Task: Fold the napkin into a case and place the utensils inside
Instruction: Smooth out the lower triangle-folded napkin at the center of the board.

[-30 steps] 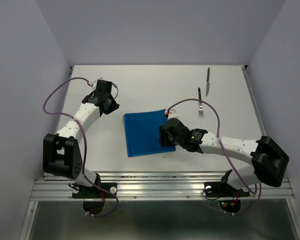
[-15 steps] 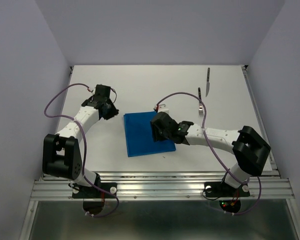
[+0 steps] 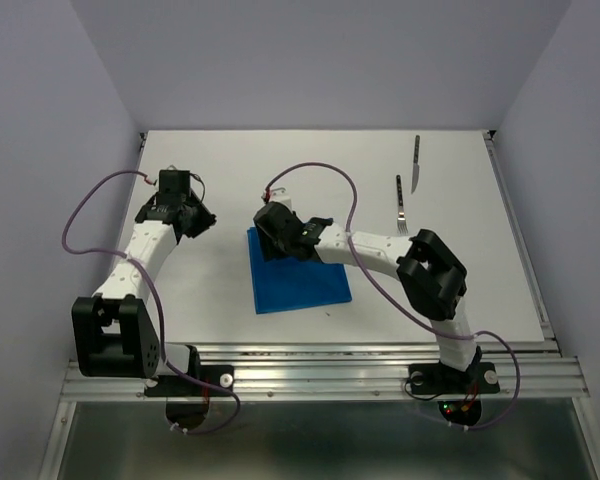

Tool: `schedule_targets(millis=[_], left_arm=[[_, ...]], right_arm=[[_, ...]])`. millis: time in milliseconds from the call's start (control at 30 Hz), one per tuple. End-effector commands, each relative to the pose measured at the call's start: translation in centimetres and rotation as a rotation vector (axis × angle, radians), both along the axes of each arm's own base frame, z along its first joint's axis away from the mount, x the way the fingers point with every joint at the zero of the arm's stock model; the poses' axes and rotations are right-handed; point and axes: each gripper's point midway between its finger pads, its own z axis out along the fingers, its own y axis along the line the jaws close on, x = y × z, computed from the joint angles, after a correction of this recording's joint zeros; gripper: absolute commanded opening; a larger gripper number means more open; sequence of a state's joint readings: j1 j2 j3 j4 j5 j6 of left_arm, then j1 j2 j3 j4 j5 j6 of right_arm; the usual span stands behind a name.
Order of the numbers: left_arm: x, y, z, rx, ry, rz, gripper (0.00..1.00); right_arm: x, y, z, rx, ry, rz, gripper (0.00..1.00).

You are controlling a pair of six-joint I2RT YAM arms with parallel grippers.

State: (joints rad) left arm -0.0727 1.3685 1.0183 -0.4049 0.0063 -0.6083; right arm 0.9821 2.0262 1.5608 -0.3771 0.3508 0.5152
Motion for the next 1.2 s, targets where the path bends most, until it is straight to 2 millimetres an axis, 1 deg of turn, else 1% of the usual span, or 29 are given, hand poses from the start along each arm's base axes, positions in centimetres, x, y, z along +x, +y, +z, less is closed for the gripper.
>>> schedule_targets(millis=[0,33,100,133,167,233,267,333,367,400,500,533,600,633,733,767,867,900,967,1000,1033,1100,1167], left_arm=[[-0.8,0.7,1.2,-0.014,-0.024,-0.013,0.33],[-0.9,0.9,1.2,-0.015,-0.024,-0.011,0.33],[-1.1,1.0,1.1,-0.016,-0.022,-0.016,0.33],[-1.3,0.9,0.9,-0.024,-0.021,-0.018,0.33],[-1.3,0.9,0.8,-0.029,-0.022,-0.021,0.33],[-1.2,0.7,0.5,-0.037,-0.020,-0.027,0.33],[-1.2,0.5,0.2,-0.047,-0.013,-0.035,0.33],[-1.1,0.2,-0.2,-0.057,-0.009,-0.046,0.33],[-1.0,0.2,-0.2,-0.058,-0.009,-0.048,0.33],[-1.0,0.1,-0.3,-0.059,-0.008,-0.051,0.33],[-0.9,0.0,-0.5,-0.065,-0.011,-0.056,0.33],[-0.9,0.0,-0.5,-0.065,-0.012,-0.056,0.33],[-0.8,-0.2,-0.6,-0.074,-0.011,-0.060,0.33],[-0.8,-0.3,-0.8,-0.080,-0.007,-0.064,0.33],[-0.7,-0.5,-0.9,-0.093,-0.005,-0.071,0.33],[-0.6,-0.7,-1.0,-0.096,-0.007,-0.075,0.33],[-0.8,-0.8,-1.2,-0.100,-0.002,-0.082,0.33],[-0.8,-0.8,-1.2,-0.097,-0.001,-0.087,0.33],[-0.9,-0.9,-1.4,-0.096,0.003,-0.093,0.33],[-1.0,-0.9,-1.4,-0.095,0.003,-0.096,0.33],[-1.0,-0.9,-1.4,-0.095,0.003,-0.099,0.33],[-1.0,-1.1,-1.5,-0.097,0.004,-0.105,0.33],[-0.8,-1.3,-1.5,-0.101,0.003,-0.113,0.33]], right_arm=[[0.8,1.0,0.9,-0.022,-0.033,0.004,0.60],[0.7,1.0,1.0,-0.014,-0.030,0.006,0.59],[0.1,0.6,0.2,-0.007,-0.020,0.019,0.58],[-0.3,0.4,1.0,0.015,-0.022,0.023,0.56],[-1.0,-0.6,-0.1,0.003,-0.003,0.016,0.55],[-1.6,-1.8,-0.4,-0.001,-0.001,-0.002,0.53],[-2.5,-3.0,-0.7,0.000,0.007,-0.005,0.51],[-3.4,-4.0,-0.9,0.006,0.017,-0.003,0.49],[-3.8,-4.6,-0.1,0.021,0.012,-0.005,0.48],[-4.7,-6.2,-1.5,-0.009,0.033,-0.016,0.48],[-6.1,-8.3,-1.7,-0.008,0.045,-0.046,0.47],[-6.8,-9.5,-2.0,-0.013,0.052,-0.051,0.46],[-7.4,-10.4,-2.3,-0.010,0.062,-0.067,0.46],[-7.9,-11.1,-2.9,-0.020,0.071,-0.080,0.46],[-8.3,-12.0,-4.0,-0.040,0.082,-0.095,0.45],[-8.5,-12.3,-4.8,-0.050,0.093,-0.101,0.45],[-8.3,-13.5,-6.0,-0.069,0.105,-0.136,0.45],[-8.6,-14.0,-6.5,-0.079,0.114,-0.145,0.45],[-8.5,-14.7,-6.5,-0.077,0.110,-0.166,0.44],[-8.5,-15.6,-6.8,-0.087,0.113,-0.183,0.44],[-8.6,-15.9,-6.7,-0.087,0.108,-0.186,0.44],[-8.5,-17.2,-6.2,-0.079,0.099,-0.208,0.44],[-8.4,-17.6,-5.8,-0.075,0.090,-0.210,0.44]])
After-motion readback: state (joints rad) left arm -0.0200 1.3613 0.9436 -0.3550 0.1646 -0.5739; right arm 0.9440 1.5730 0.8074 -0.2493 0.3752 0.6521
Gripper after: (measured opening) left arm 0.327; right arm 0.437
